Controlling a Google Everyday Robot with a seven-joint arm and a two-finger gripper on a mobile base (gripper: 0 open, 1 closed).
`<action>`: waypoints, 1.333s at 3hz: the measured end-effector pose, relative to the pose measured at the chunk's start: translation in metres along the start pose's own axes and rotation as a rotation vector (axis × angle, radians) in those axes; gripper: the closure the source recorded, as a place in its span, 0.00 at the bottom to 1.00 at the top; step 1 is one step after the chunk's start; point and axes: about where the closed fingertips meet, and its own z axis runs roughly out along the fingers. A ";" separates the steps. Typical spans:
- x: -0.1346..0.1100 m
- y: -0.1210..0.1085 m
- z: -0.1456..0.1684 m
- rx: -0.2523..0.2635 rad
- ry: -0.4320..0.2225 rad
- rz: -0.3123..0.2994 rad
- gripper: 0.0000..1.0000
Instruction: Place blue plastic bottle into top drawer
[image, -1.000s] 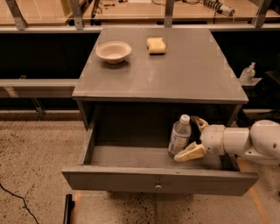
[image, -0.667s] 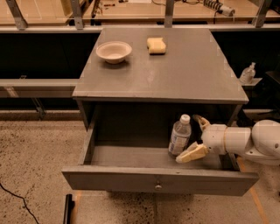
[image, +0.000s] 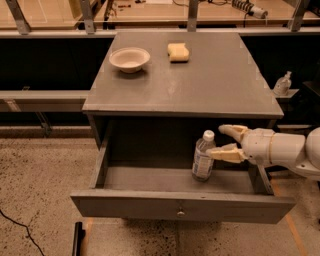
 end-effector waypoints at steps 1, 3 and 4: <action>-0.040 -0.015 -0.029 0.020 -0.005 0.003 0.65; -0.146 -0.038 -0.075 -0.004 -0.070 -0.046 1.00; -0.201 -0.049 -0.080 0.067 -0.152 -0.078 0.82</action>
Offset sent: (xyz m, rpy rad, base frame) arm -0.0196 -0.0388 0.1820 0.0091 0.0216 0.0487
